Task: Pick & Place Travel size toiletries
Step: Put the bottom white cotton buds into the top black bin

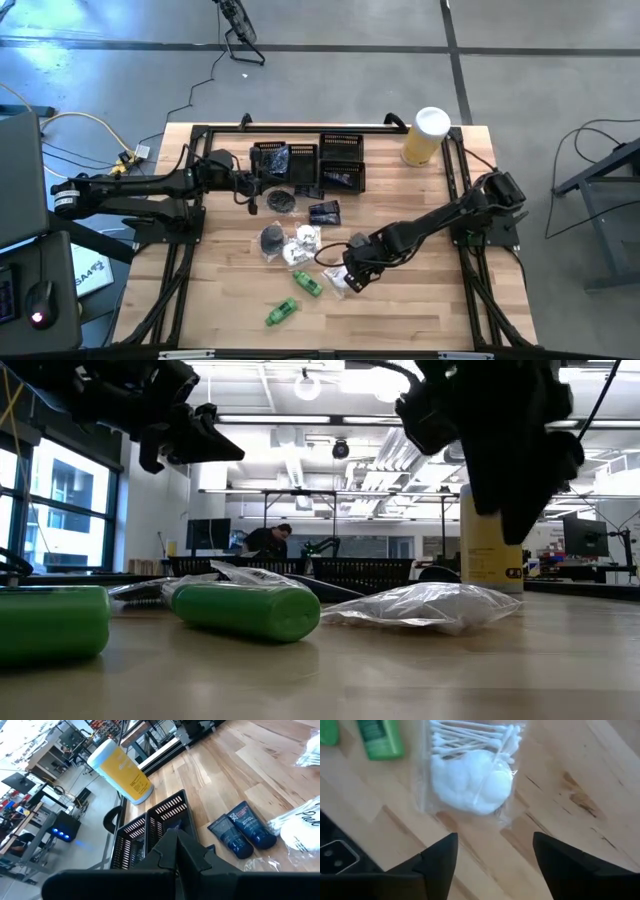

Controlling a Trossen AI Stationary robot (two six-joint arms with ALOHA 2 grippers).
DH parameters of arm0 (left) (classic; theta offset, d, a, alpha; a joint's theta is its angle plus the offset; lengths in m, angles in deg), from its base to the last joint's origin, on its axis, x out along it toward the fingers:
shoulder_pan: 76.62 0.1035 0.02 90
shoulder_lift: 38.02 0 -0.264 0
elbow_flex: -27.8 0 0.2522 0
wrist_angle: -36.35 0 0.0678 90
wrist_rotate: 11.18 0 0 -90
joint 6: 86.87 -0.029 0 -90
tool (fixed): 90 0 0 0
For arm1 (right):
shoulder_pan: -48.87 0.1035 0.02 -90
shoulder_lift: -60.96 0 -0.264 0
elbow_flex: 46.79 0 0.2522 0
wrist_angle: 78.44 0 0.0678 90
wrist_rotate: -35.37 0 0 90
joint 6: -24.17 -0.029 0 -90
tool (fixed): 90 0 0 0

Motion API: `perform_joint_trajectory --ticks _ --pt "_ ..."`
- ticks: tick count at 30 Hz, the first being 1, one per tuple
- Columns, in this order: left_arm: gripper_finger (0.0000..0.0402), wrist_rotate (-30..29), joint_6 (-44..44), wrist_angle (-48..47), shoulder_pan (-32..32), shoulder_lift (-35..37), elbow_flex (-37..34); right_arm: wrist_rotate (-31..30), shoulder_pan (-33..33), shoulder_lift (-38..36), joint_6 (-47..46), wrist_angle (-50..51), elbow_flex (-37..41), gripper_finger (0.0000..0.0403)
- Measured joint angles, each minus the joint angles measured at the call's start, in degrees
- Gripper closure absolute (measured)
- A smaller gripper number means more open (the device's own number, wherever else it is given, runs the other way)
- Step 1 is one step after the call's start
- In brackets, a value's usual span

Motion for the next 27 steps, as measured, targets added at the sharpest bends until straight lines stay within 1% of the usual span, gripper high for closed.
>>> perform_joint_trajectory --ticks 2,8,12,17,21,24,27 --pt "0.0402 0.00 0.00 -0.06 0.02 -0.03 0.00 0.34 0.55 0.00 -1.30 -2.73 2.64 0.0166" --pt "0.0402 -0.04 0.01 -1.51 0.00 -0.05 0.00 1.59 2.25 -0.02 -5.00 -15.68 11.19 0.0198" --pt "0.0402 -0.11 0.00 -2.05 0.00 -0.05 -0.02 2.51 2.43 -0.07 -4.00 -16.90 12.59 0.0211" --pt "0.0402 -0.11 0.01 -2.14 0.00 -0.05 -0.02 3.61 2.51 -0.68 1.19 -15.40 13.04 0.0222" --pt "0.0402 -0.11 0.01 -2.15 0.02 -0.05 -0.02 4.21 2.59 -1.50 6.81 -8.48 13.17 0.0234" --pt "0.0402 -0.67 0.01 -2.12 0.01 -0.05 -0.02 3.90 2.60 -2.68 9.76 -2.10 13.10 0.0256" --pt "0.0402 -1.84 0.02 -2.12 0.02 -0.05 -0.02 1.46 2.51 -4.37 12.13 2.22 13.17 0.0291"
